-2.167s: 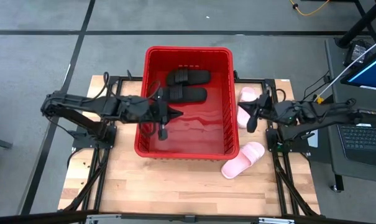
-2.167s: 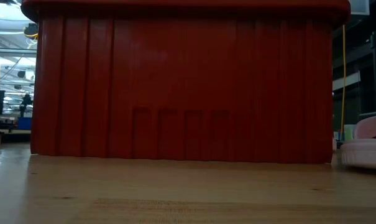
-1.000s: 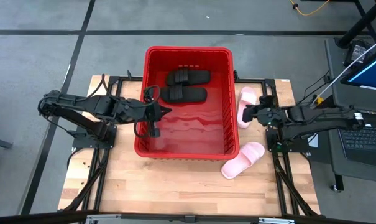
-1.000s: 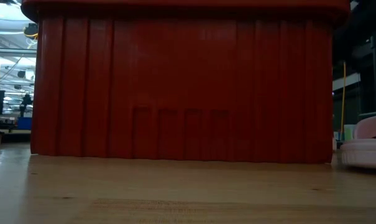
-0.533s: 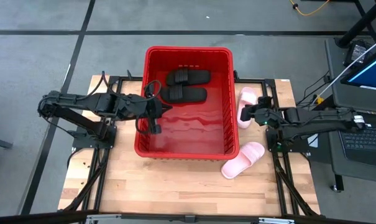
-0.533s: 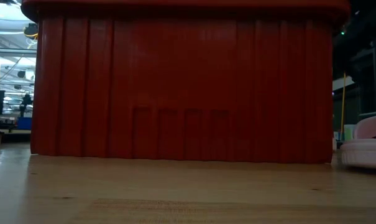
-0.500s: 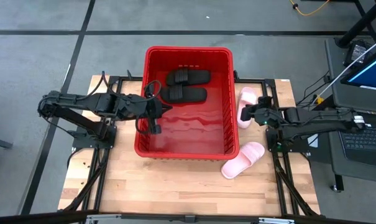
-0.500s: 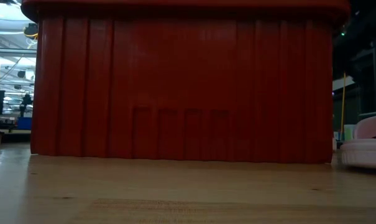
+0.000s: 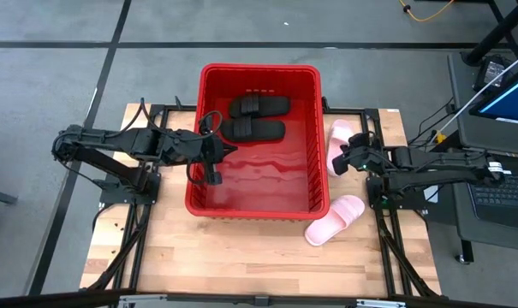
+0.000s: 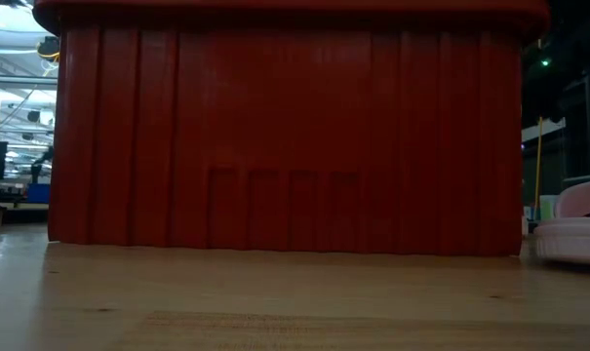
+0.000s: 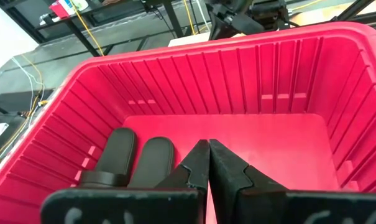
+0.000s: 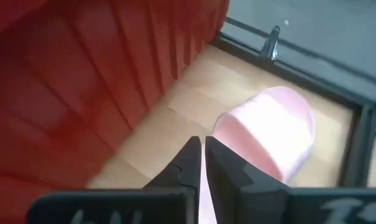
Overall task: Pick and place slides into bin
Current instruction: Put the top pink slide into the red bin
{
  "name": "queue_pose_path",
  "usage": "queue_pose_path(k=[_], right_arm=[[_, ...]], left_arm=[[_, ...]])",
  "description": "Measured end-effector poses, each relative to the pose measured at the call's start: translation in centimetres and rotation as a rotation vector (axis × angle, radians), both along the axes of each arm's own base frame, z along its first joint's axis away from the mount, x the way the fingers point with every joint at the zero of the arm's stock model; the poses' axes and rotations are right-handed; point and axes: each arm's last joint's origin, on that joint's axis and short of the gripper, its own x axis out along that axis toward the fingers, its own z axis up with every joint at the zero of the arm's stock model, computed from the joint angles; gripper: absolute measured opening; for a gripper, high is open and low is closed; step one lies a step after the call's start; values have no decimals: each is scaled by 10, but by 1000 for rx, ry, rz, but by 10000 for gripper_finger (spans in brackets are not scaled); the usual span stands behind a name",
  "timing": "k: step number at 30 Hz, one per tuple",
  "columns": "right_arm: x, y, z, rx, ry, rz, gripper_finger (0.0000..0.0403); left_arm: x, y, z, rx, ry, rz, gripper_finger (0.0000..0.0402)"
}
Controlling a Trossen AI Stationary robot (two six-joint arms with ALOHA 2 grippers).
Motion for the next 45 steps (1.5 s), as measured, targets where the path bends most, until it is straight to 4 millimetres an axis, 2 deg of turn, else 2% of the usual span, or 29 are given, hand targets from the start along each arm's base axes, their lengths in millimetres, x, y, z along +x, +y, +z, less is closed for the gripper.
queue_pose_path(k=[4, 14, 19, 23, 32, 39, 45], right_arm=[[-2, 1, -2, -1, 79, 76, 40], [-3, 2, -4, 21, 104, 90, 170], [-2, 0, -7, 17, 126, 67, 205], [3, -4, -13, 26, 178, 40, 208], [21, -12, -34, 58, 349, 3, 184], [29, -26, -19, -80, 422, -56, 174], [25, -38, -18, -48, 445, -93, 173]], left_arm=[[0, 0, 0, 1, 4, 0, 1], [-3, 0, -5, 0, 57, 3, 2], [-5, 0, -9, 4, 107, 4, 1], [-6, 0, -10, -10, 122, -24, 2], [-6, 0, -11, -4, 144, -68, 3], [-5, 9, -10, -46, 113, -5, 3], [-5, 15, -10, -93, 88, 49, 2]])
